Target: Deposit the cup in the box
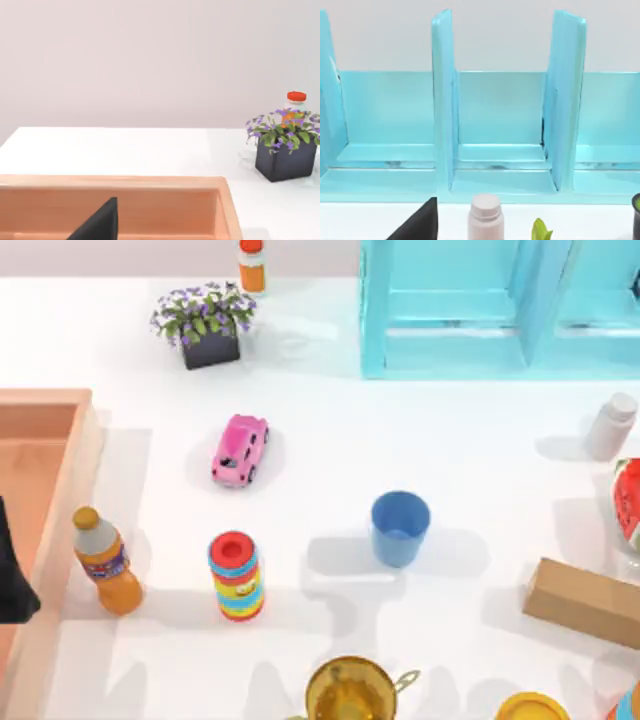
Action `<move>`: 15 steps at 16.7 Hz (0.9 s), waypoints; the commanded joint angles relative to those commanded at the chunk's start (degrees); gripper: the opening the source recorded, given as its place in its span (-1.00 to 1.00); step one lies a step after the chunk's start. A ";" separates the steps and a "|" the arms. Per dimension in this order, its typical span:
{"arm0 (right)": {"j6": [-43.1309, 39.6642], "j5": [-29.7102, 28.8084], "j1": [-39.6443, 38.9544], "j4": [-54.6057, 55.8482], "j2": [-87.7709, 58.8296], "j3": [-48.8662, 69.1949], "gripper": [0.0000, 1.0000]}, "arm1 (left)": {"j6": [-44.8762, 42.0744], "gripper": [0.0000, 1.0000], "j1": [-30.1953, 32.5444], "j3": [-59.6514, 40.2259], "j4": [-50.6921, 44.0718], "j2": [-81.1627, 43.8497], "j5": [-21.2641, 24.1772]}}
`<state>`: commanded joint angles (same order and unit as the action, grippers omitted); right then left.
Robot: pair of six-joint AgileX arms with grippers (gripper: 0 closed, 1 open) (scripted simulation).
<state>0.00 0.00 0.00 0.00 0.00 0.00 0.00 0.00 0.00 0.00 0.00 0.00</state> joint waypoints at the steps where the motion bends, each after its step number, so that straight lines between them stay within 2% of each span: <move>1: 0.00 0.00 0.00 0.00 0.00 0.00 1.00 | 0.00 1.00 0.00 0.00 0.00 0.00 0.00; 5: 0.00 0.00 0.00 0.00 0.00 0.00 1.00 | 0.59 1.00 0.72 -1.82 -2.64 -3.13 -0.36; 8: 0.00 0.00 0.00 0.00 0.00 0.00 1.00 | 2.51 1.00 2.66 -7.43 -9.18 -11.80 -1.34; 11: 0.00 0.00 0.00 0.00 0.00 0.00 1.00 | 5.88 1.00 5.67 -17.00 -17.95 -24.31 -2.63; 15: 0.00 0.00 0.00 0.00 0.00 0.00 1.00 | 12.56 1.00 11.21 -35.86 -30.59 -43.64 -4.17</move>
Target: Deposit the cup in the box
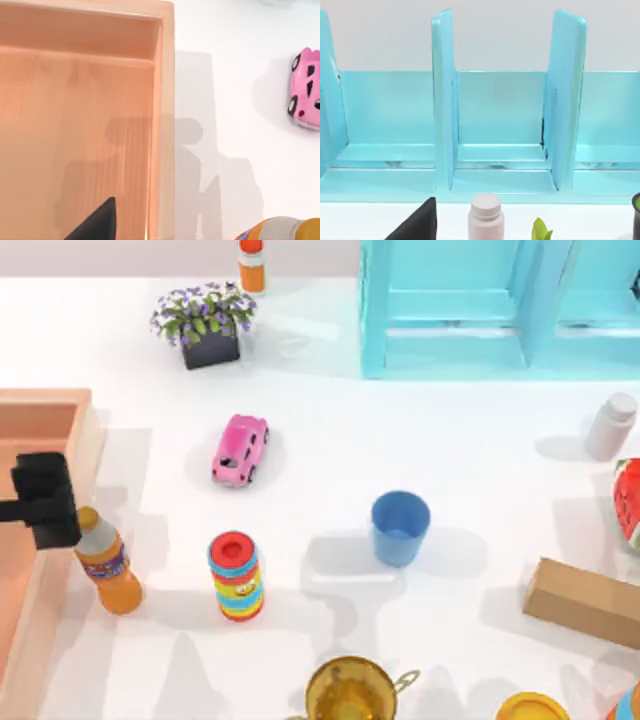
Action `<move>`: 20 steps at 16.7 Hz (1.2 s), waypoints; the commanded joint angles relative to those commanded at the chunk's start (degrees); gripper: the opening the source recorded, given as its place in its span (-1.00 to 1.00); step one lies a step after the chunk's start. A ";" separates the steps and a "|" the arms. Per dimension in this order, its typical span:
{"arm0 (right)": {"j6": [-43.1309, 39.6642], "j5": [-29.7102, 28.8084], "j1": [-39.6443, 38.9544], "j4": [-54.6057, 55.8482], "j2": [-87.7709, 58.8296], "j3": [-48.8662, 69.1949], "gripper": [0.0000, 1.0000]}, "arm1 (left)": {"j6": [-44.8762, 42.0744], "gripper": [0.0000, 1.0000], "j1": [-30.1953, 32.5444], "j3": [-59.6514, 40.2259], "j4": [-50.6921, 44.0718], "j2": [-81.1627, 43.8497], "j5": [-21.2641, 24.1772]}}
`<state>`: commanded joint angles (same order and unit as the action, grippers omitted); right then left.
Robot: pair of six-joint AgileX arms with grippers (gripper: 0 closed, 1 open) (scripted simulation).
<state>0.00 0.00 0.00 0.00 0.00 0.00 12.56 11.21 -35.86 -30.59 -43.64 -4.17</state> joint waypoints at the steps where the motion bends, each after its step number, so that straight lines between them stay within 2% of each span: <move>1: 0.00 0.00 0.00 0.00 0.00 0.00 1.00 | 1.99 1.00 1.62 -5.65 -3.11 -4.99 -0.28; 13: 0.00 0.00 0.00 0.00 0.00 0.00 1.00 | 26.58 1.00 25.43 -80.63 -38.64 -64.46 -0.59; 17: 0.00 0.00 0.00 0.00 0.00 0.00 1.00 | 32.06 1.00 32.93 -98.69 -49.44 -82.72 -0.26; 20: 0.00 0.00 0.00 0.00 0.00 0.00 1.00 | 34.80 1.00 37.11 -107.77 -55.77 -93.46 -0.02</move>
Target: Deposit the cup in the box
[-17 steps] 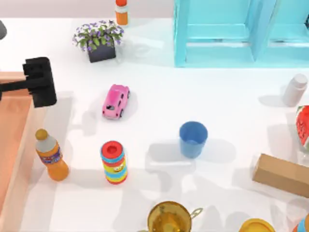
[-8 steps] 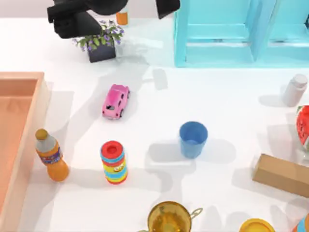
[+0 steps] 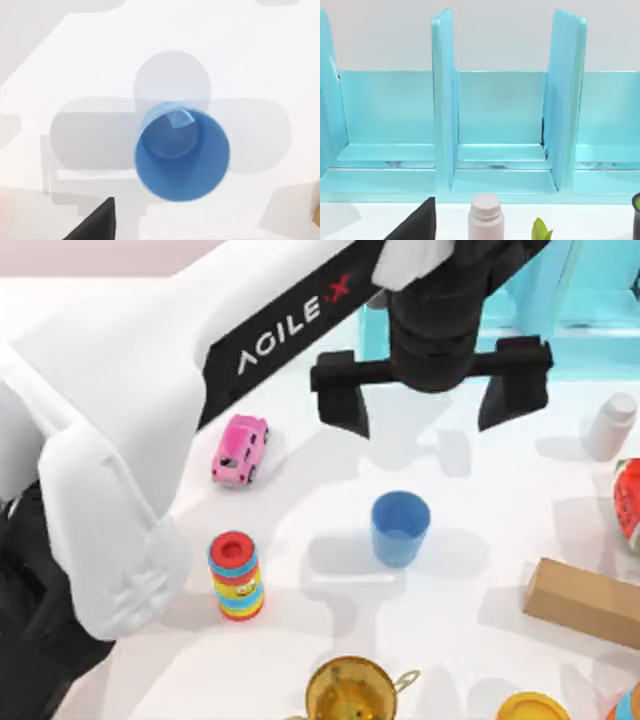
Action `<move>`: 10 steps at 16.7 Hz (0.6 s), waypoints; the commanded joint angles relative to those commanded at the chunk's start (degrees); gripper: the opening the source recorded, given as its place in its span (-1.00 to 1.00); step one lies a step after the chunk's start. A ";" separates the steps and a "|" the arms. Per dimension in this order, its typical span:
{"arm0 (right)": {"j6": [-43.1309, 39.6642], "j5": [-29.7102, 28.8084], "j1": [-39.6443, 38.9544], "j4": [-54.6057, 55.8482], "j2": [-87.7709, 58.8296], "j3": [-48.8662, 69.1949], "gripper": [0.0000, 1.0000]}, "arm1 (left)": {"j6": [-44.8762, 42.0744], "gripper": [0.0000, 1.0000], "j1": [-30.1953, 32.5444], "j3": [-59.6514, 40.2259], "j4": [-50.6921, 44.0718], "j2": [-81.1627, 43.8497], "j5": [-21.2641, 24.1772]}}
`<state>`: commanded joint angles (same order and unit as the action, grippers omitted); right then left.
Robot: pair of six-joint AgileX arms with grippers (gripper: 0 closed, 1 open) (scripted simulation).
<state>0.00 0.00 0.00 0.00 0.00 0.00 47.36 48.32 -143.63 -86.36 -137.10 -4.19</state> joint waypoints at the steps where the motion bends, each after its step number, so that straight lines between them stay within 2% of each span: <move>1: 0.00 0.00 0.00 0.00 0.00 0.00 1.00 | 0.64 1.00 1.02 -2.11 -1.60 -2.68 0.07; 4: 0.00 0.00 0.00 0.00 0.00 0.00 1.00 | 1.72 1.00 2.78 -5.59 -4.41 -7.31 0.21; 10: 0.00 0.00 0.00 0.00 0.00 0.00 1.00 | 1.75 1.00 2.65 -5.74 -4.51 -7.78 0.20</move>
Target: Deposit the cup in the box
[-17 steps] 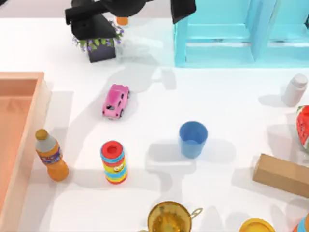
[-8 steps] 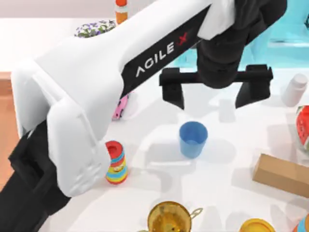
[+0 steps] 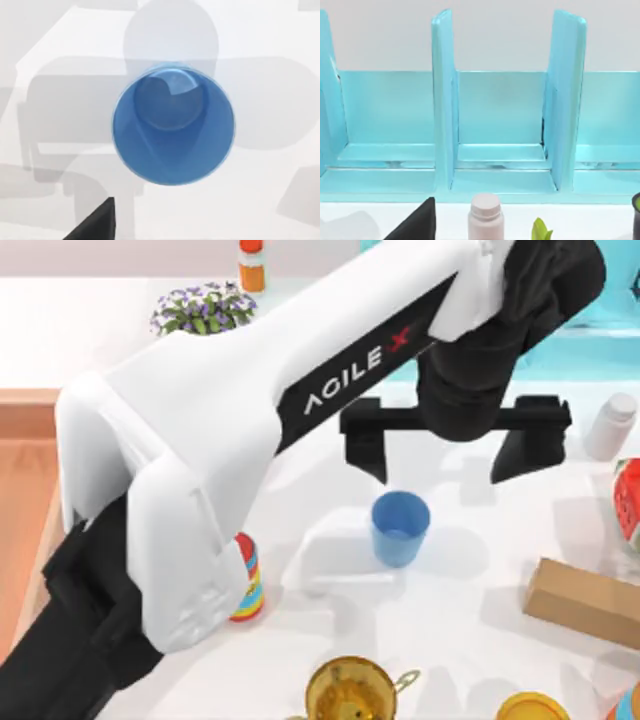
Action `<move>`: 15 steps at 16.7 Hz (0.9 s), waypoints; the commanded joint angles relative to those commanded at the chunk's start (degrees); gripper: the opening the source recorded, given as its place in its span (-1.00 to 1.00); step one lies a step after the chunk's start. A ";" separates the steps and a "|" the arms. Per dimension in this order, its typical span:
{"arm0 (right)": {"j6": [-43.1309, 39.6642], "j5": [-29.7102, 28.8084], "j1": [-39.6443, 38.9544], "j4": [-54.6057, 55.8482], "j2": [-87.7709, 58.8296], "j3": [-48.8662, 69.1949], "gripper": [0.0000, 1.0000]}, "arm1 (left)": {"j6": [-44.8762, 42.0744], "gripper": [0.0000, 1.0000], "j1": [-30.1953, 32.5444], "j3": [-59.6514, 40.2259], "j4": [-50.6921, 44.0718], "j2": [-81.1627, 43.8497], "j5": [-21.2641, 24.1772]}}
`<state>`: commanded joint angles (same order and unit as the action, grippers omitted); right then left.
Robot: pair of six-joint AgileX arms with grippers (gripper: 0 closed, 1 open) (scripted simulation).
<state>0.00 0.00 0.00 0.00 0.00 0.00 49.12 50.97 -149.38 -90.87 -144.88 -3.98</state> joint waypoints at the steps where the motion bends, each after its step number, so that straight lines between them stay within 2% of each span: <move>1: 0.00 0.00 0.00 0.00 0.00 0.00 1.00 | -0.03 1.00 0.00 0.16 0.16 0.04 0.00; 4: 0.00 0.00 0.00 0.00 0.00 0.00 1.00 | -0.33 1.00 -0.10 4.16 4.03 0.54 0.04; 10: 0.00 0.00 0.00 0.00 0.00 0.00 1.00 | -0.84 1.00 -0.64 22.39 20.67 1.80 0.05; 15: 0.00 0.00 0.00 0.00 0.00 0.00 1.00 | -0.94 1.00 -0.74 26.20 24.39 2.00 0.05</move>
<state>0.00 0.00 0.00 0.00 0.00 0.00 48.18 50.23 -123.17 -66.48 -142.88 -3.93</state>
